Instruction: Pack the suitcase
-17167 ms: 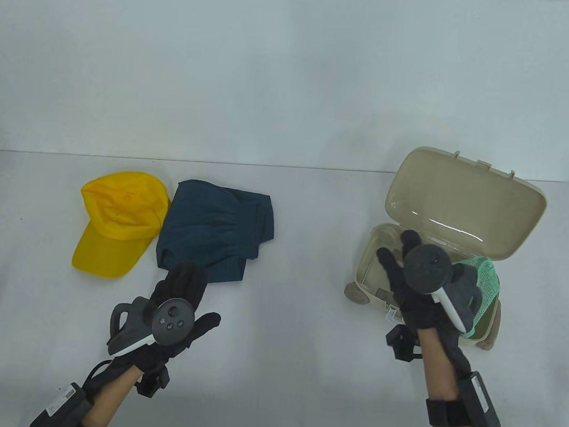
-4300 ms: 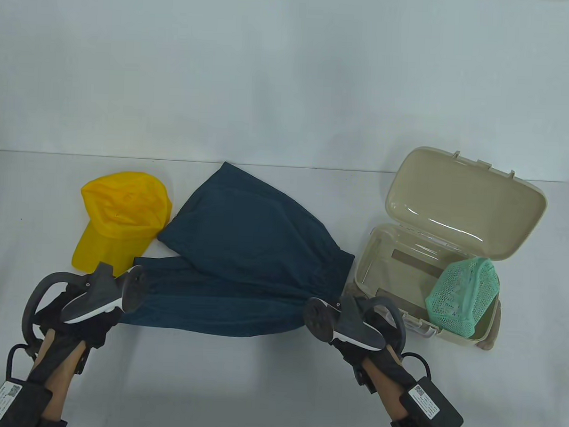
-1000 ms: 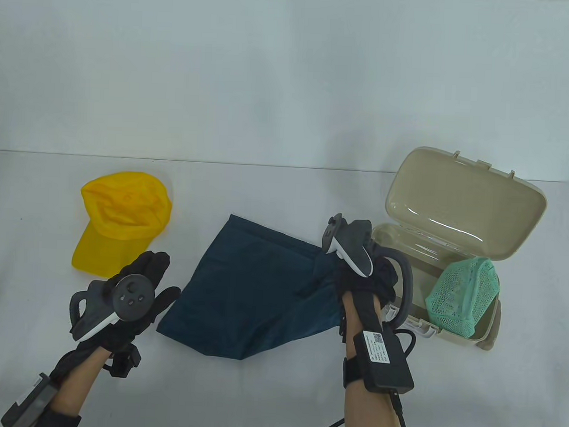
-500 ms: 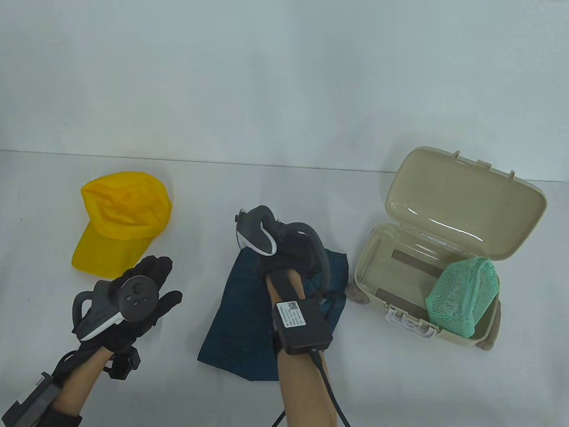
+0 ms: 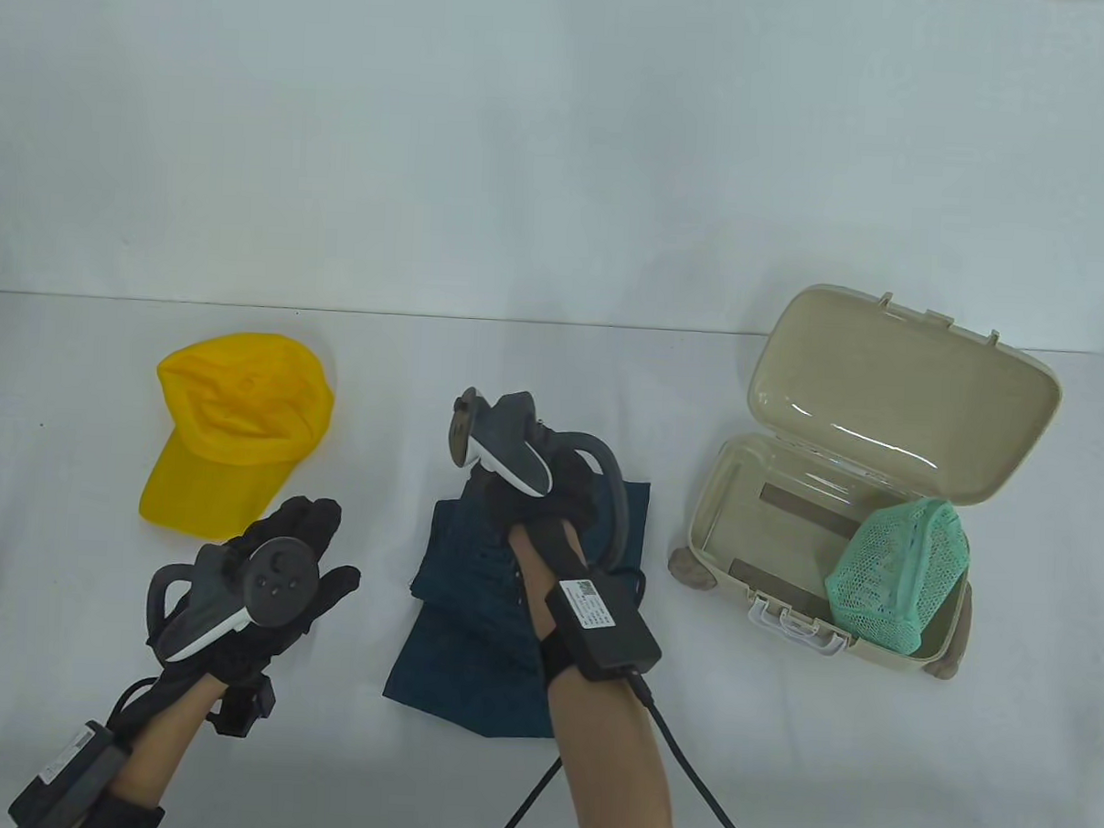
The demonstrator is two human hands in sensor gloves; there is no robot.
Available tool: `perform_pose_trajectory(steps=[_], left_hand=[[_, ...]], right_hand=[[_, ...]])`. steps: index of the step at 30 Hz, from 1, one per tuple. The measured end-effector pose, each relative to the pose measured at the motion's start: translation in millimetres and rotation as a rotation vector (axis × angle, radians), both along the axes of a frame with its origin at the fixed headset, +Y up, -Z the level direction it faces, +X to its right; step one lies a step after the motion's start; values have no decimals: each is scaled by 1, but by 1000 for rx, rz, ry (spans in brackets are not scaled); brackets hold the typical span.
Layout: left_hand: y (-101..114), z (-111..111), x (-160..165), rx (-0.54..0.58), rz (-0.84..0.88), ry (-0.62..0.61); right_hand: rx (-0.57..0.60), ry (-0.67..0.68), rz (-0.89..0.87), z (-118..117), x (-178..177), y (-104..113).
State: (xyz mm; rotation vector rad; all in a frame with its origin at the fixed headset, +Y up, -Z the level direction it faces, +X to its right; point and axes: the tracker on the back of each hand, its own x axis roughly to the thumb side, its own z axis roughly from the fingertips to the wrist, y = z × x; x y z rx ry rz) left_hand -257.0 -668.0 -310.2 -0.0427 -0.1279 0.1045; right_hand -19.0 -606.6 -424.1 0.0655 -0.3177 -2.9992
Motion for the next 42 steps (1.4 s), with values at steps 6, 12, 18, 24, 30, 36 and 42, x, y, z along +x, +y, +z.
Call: perform_pose_trajectory(steps=[6, 12, 18, 24, 30, 36, 42], left_hand=[[-2, -24, 33, -156, 57, -12], [-15, -65, 87, -268, 139, 60], [-49, -93, 103, -306, 43, 272], [-82, -101, 111, -432, -25, 321], [-84, -103, 123, -425, -44, 354], [-85, -98, 145, -429, 9, 369], [-78, -93, 153, -432, 63, 351]], right_hand=[[-8, -80, -46, 10, 64, -2], [-101, -136, -98, 21, 106, -50], [-193, -154, -152, 26, 120, -97], [-243, -176, -153, 24, 124, -126], [-243, -183, -79, 22, 116, -139], [-238, -253, -81, 23, 111, -146], [-238, -321, -199, 29, 119, -149]])
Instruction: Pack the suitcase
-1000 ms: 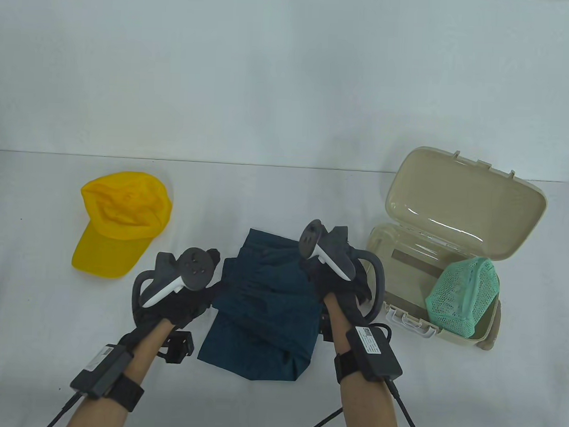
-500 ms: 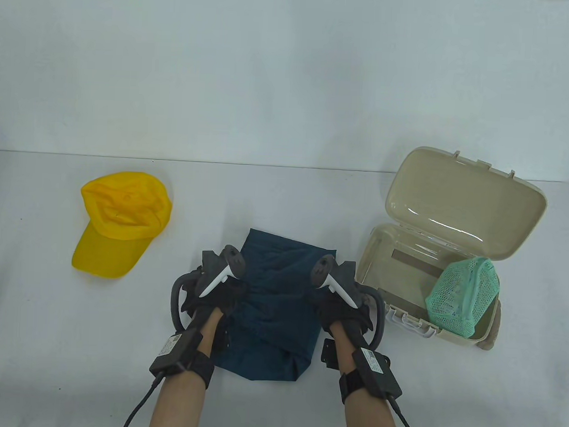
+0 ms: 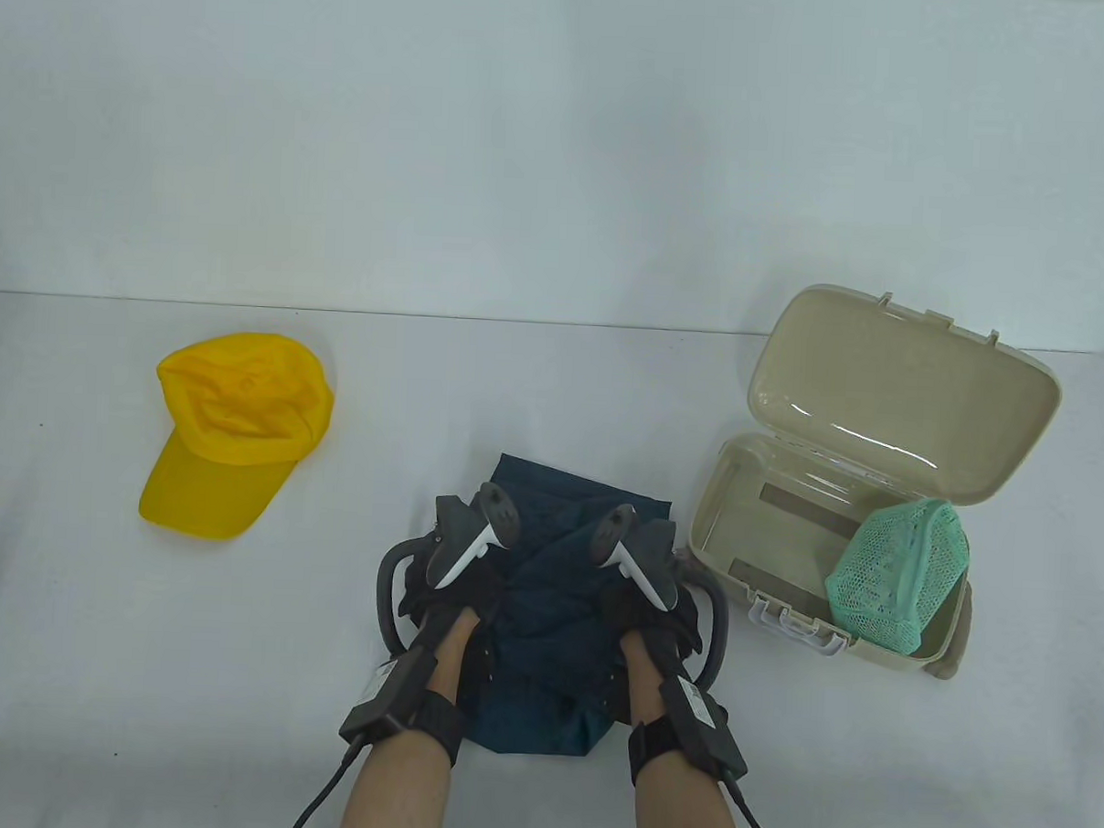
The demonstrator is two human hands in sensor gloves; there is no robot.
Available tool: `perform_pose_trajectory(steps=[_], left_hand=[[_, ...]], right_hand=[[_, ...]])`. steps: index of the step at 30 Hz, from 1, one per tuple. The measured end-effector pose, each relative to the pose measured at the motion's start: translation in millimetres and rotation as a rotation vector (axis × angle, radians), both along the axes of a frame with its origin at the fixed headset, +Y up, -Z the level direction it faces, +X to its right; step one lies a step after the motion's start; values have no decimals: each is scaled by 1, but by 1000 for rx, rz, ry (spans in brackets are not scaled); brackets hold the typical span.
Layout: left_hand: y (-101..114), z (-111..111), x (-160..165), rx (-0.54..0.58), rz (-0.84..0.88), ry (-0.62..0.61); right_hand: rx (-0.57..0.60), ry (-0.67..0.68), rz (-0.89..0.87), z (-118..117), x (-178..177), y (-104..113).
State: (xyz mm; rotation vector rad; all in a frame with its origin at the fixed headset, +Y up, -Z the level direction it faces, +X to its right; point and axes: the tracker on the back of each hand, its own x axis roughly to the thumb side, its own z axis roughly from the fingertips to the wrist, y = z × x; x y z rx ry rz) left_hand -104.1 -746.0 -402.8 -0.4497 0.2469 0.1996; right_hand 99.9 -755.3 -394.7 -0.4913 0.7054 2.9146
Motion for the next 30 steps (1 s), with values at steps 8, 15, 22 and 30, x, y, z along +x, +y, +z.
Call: perform_pose_trajectory(steps=[8, 15, 22, 30], left_hand=[[-3, 3, -35, -122, 394, 101], [-5, 8, -63, -147, 686, 160], [48, 8, -74, -19, 803, 95], [145, -1, -44, 160, 887, -60]], right_hand=[[-77, -104, -323, 6, 30, -1], [-66, -114, -578, 8, 44, 15], [61, -48, -730, 12, 52, 62], [308, -4, -772, 19, 88, 168]])
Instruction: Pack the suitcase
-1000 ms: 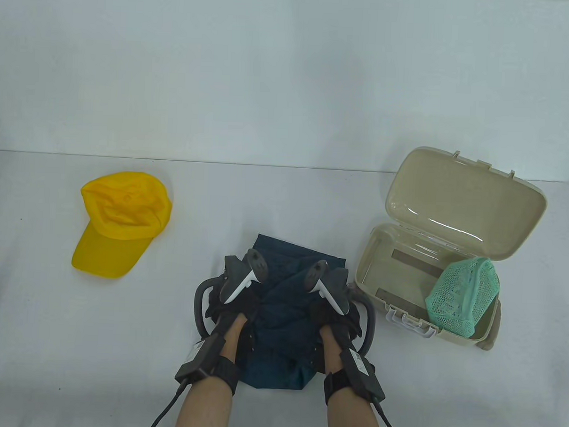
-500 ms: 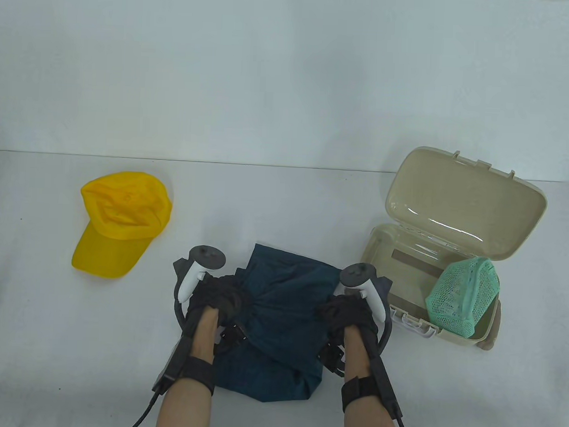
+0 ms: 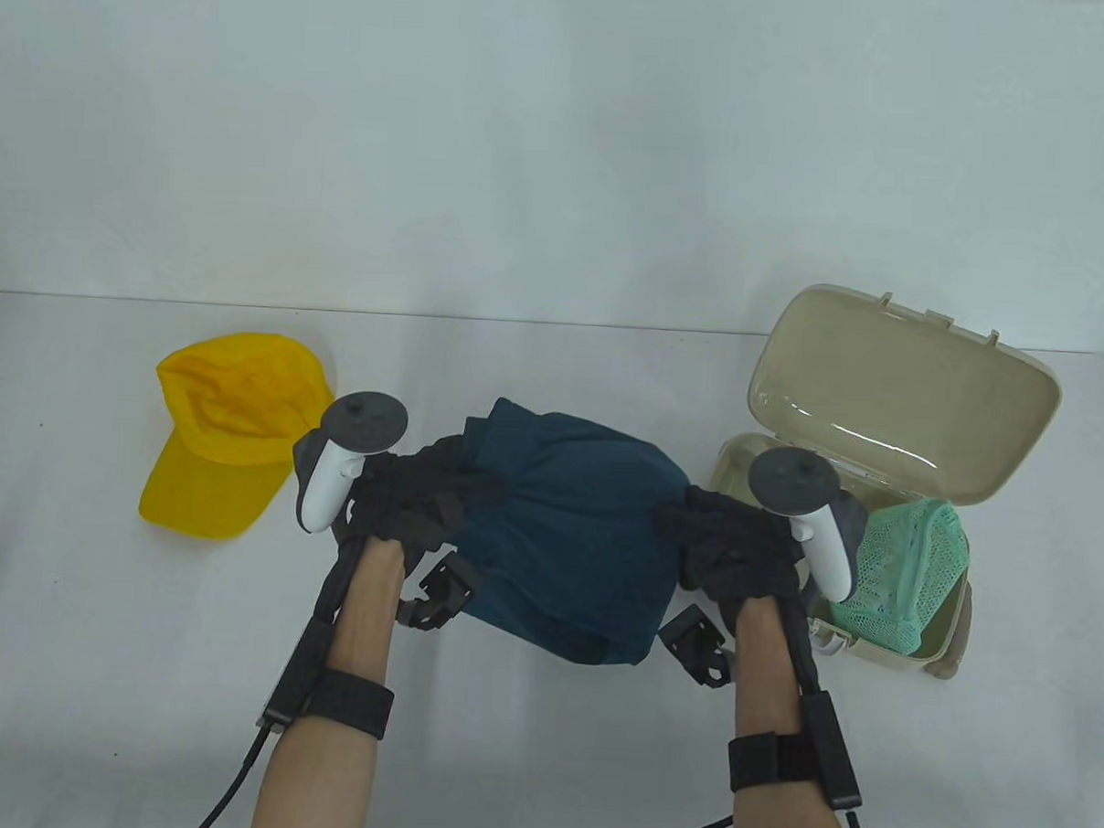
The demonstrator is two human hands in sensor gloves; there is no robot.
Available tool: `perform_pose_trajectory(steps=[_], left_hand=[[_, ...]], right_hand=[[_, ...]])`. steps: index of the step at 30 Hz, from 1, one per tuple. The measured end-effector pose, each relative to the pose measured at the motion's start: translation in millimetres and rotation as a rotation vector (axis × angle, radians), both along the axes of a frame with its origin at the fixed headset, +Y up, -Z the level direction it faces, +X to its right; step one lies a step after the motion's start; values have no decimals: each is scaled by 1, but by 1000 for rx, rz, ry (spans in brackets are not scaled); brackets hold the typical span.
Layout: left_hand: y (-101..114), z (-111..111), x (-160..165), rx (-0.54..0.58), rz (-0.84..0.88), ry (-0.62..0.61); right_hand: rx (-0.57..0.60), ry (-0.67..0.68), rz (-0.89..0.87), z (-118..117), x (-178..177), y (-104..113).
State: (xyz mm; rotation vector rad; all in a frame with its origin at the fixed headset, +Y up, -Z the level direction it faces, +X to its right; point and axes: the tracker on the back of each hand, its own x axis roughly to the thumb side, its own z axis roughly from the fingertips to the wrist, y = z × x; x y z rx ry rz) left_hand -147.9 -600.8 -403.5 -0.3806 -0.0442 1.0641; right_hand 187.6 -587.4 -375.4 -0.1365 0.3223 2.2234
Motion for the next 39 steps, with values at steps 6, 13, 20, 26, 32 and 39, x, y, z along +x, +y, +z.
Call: perform_pose_trajectory(steps=[6, 13, 20, 26, 32, 39], left_hand=[[60, -23, 60, 119, -12, -68], [62, -52, 134, 128, -25, -191], [-6, -70, 190, 21, 49, -292], [-67, -74, 219, -82, 15, -322], [-87, -79, 225, -98, -102, -278], [-87, -85, 223, -98, -180, -272]], right_hand=[[135, -128, 74, 4, 47, 71], [180, -292, 208, 9, 103, 95], [86, -394, 236, 8, 149, 41], [-32, -405, 219, 6, 173, -16], [-109, -421, 211, -7, 181, -60], [-167, -487, 320, -23, 182, -87]])
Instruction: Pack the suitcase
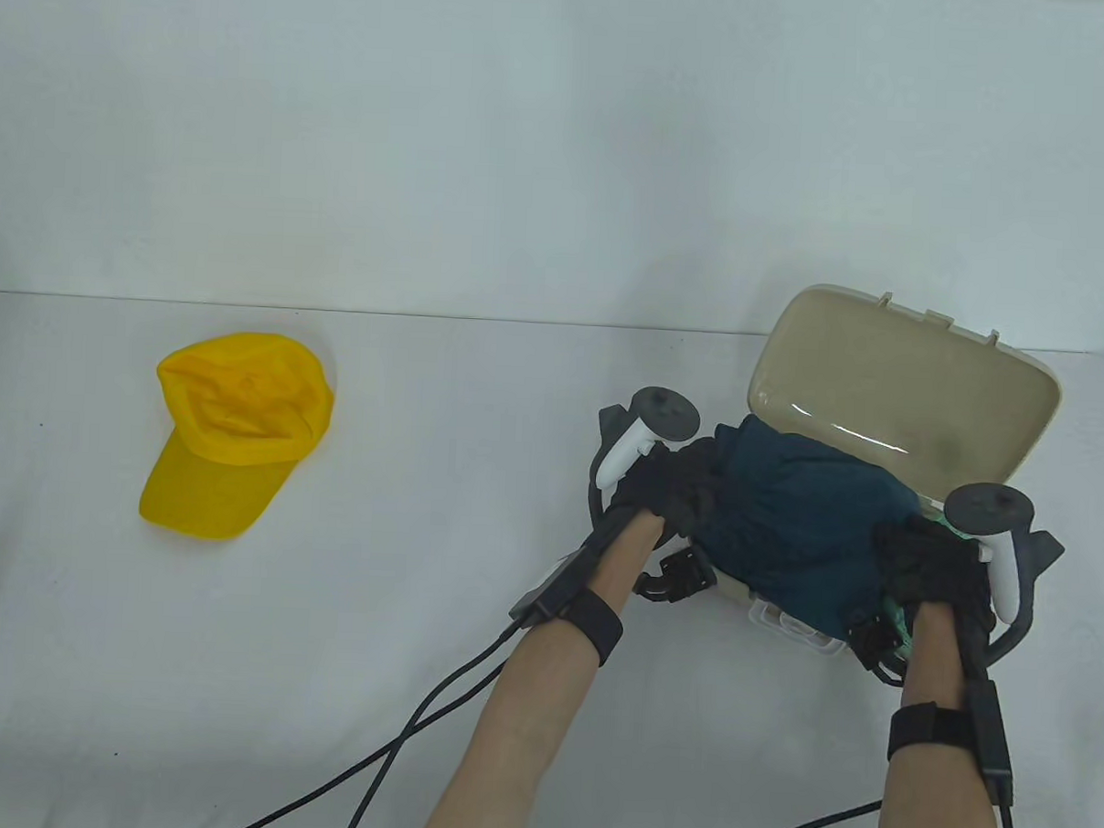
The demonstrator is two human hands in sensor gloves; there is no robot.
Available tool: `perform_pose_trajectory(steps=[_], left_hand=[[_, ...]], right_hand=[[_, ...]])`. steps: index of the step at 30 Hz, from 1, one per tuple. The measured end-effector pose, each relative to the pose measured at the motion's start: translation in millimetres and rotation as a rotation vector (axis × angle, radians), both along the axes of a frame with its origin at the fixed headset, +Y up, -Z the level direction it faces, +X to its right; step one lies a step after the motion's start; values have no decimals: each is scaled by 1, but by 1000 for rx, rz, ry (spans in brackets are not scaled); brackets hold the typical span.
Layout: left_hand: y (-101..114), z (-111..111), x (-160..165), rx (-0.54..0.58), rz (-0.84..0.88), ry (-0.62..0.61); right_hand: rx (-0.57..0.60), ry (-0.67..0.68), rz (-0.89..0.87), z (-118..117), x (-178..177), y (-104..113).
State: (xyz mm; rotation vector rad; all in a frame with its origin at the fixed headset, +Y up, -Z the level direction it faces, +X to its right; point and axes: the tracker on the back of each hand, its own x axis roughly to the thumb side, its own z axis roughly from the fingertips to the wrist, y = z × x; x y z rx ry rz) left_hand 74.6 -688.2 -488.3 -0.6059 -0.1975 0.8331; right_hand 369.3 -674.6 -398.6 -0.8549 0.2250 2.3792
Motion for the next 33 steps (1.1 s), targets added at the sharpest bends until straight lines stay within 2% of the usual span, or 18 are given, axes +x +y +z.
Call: perform_pose_trajectory(steps=[5, 10, 15, 16, 18, 21, 26, 31, 33], left_hand=[[11, -1, -10, 73, -70, 0], [29, 9, -31, 186, -158, -7], [53, 29, -77, 297, -225, -2], [59, 38, -93, 329, -249, 5], [62, 51, -118, 370, -290, 16], [61, 73, -158, 414, -360, 38], [53, 109, -223, 442, -474, 83], [47, 141, -290, 456, -566, 163], [44, 147, -312, 455, -579, 200]], right_hand=[[-17, -79, 54, -5, 1, -5], [-61, 2, 120, -7, -5, 10], [59, 35, 202, 6, -23, 50], [124, 67, 227, 12, -36, 65], [195, 145, 217, 20, -55, 79], [323, 332, 164, 38, -97, 91], [452, 590, 226, 74, -163, 86], [522, 766, 407, 104, -206, 58], [530, 819, 448, 111, -217, 47]])
